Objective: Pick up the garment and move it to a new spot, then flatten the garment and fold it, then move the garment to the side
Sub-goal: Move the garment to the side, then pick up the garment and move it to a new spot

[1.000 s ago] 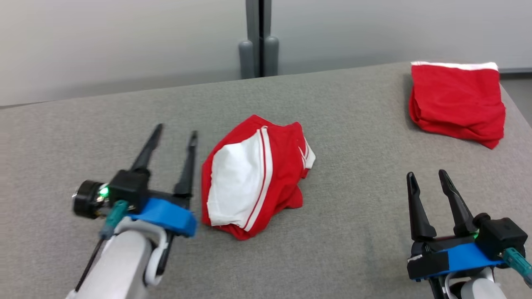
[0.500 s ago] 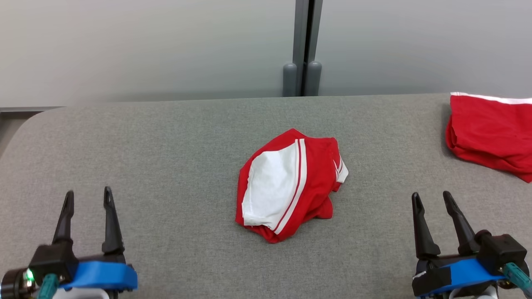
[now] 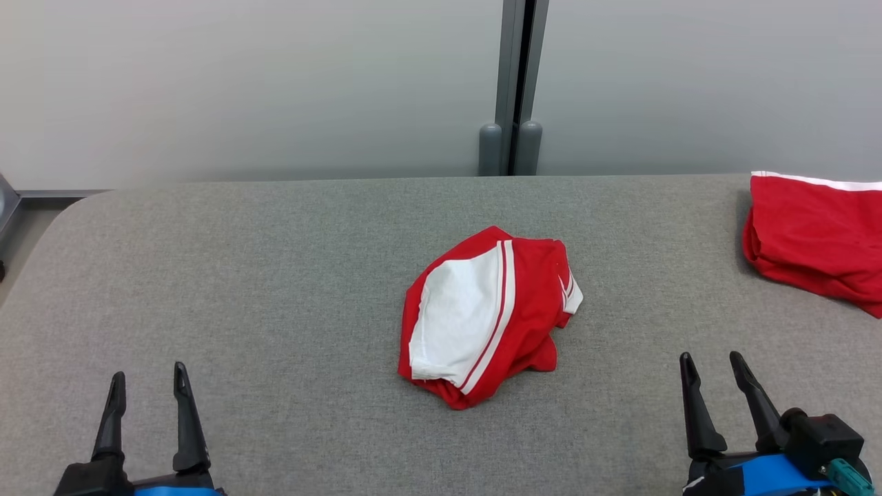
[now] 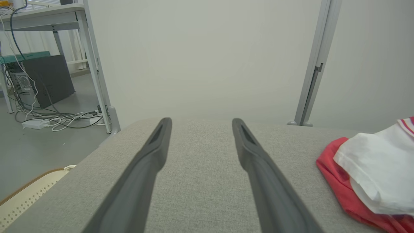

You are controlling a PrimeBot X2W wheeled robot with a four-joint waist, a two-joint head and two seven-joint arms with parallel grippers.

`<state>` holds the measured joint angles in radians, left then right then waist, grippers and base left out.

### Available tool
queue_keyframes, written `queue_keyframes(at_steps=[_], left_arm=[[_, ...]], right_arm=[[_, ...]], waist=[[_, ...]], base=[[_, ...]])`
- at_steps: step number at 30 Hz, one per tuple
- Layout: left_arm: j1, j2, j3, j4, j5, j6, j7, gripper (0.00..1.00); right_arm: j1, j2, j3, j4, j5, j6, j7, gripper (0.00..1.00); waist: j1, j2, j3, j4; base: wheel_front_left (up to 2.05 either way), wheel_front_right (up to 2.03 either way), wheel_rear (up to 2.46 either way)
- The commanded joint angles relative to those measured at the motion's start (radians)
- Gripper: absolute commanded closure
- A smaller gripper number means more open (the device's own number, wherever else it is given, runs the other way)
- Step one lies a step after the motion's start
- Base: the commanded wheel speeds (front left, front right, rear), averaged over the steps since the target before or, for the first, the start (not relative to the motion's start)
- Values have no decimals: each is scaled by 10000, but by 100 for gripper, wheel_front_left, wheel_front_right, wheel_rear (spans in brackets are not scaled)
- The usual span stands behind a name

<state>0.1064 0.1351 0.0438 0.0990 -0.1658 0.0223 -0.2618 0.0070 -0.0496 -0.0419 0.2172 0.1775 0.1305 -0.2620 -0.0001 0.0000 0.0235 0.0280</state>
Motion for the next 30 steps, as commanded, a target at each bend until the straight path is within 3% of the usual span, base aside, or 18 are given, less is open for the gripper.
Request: queue_keyframes(at_steps=[1,9,30], left_arm=[[88,-111,117,33,147,-115,-42,0],[-89,-380,613,90,528,-569,-42,0],[-158,-670,1007,288,1057,-999,-42,0]], right_arm=[[166,-20,9,63,56,5,-41,0],[144,-20,37,112,24,5,-41,0],[163,-20,94,183,80,5,-41,0]], waist=[[1,0,-30,-19],[1,0,-41,-80],[1,0,-102,-82]], base=[[0,0,0],[0,0,0],[0,0,0]])
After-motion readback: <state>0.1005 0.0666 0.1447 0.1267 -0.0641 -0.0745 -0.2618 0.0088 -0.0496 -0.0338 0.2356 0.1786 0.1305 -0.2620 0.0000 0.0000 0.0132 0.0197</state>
